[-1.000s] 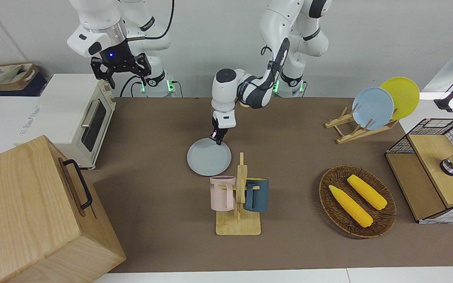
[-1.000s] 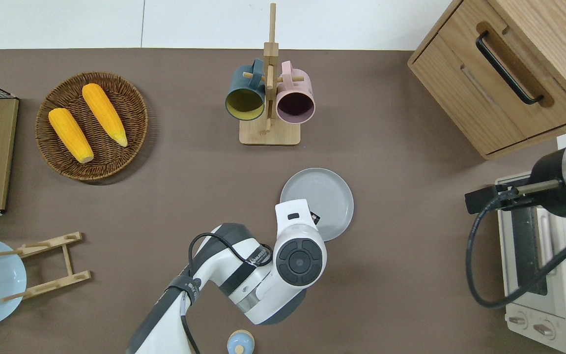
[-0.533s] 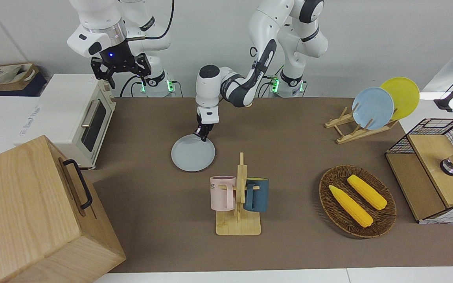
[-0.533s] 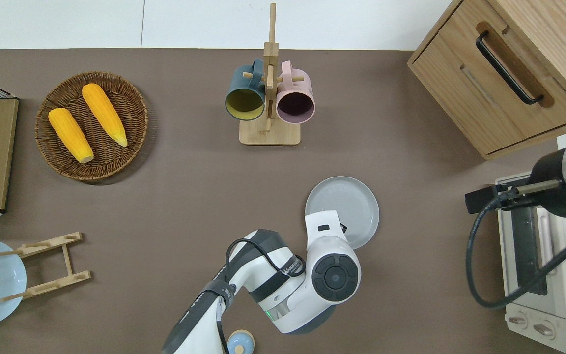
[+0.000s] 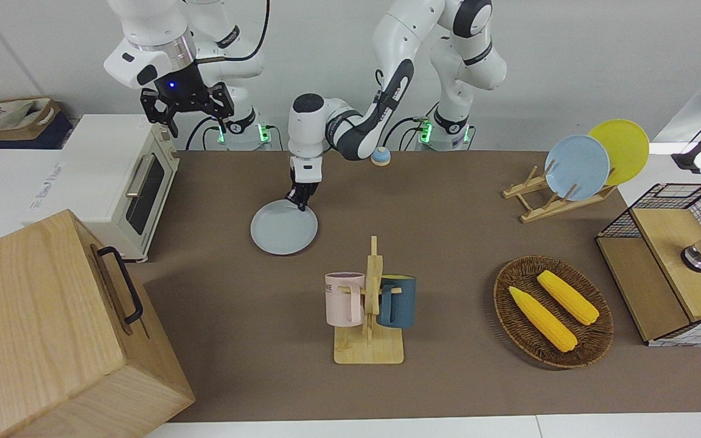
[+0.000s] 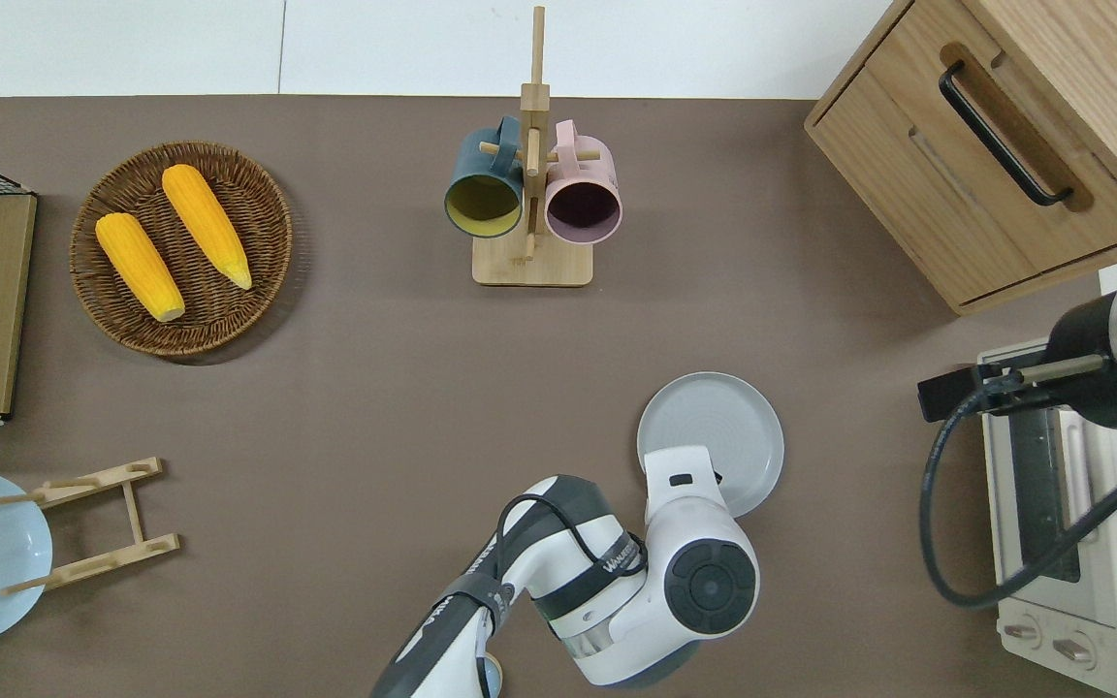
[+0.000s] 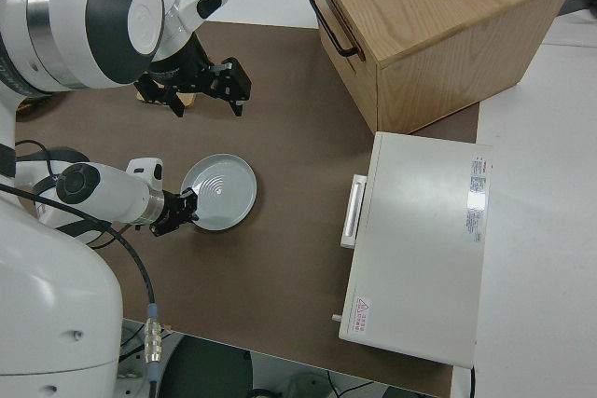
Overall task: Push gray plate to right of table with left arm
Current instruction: 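Keep pushing the gray plate with the left gripper near the toaster oven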
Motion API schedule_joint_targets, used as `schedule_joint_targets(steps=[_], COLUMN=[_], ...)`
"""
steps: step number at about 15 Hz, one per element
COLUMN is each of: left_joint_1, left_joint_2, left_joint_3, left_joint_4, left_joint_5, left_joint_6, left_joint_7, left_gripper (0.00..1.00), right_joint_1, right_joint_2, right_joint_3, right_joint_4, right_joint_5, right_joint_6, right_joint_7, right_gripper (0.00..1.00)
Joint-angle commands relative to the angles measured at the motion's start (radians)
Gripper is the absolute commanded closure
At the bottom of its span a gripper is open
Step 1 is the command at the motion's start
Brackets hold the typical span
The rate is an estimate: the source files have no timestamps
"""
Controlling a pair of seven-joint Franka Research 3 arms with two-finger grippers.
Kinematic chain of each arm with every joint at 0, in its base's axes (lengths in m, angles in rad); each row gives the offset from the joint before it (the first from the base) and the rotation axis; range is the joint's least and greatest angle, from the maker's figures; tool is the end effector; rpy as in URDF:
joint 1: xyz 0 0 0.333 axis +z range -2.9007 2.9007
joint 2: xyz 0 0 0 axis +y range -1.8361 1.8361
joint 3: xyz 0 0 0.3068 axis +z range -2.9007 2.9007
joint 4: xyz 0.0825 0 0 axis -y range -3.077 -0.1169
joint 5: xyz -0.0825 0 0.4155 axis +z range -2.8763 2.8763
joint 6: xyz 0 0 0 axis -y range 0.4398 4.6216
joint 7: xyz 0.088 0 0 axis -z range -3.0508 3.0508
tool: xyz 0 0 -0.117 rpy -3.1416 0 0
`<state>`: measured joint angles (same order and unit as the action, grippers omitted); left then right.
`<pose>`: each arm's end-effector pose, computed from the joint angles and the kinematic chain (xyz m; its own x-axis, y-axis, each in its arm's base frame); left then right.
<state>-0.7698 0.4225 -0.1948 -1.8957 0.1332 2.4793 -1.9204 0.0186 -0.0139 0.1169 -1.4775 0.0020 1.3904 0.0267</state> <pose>0.3854 -0.5457 0.2607 0.6383 0.7687 -0.0403 0.7629 -0.6248 0.1663 0.5565 0.0766 0.6442 0.9914 0.1085 -0.0732 0.1089 -0.9941 0.0016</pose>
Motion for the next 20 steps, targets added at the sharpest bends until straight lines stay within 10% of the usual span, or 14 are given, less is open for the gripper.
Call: schedule_joint_targets(steps=[1,12,20], left_joint_1=[-0.037,-0.097,-0.082], left_joint_2=[0.088,0.150,0.142], left_joint_3=[0.009,0.021,0.023], left_joint_4=[0.104,0.193,0.257], left_joint_5=[0.016,0.057,0.051], left_joint_6=[-0.026,-0.051,-0.180], left_joint_7=[-0.032,-0.060,-0.046], left_gripper=[1.00,1.00,0.53], right_joint_1=[-0.020,-0.020,-0.020], right_joint_2=[-0.003,-0.003,-0.003], right_joint_3=[0.015,0.015,0.013], right_joint_4=[0.008,0.008,0.008], right_joint_5=[0.010,0.010,0.010], right_joint_6=[-0.014,-0.014,-0.014], right_joint_7=[0.001,0.001,0.002], right_gripper=[0.017,0.017,0.017])
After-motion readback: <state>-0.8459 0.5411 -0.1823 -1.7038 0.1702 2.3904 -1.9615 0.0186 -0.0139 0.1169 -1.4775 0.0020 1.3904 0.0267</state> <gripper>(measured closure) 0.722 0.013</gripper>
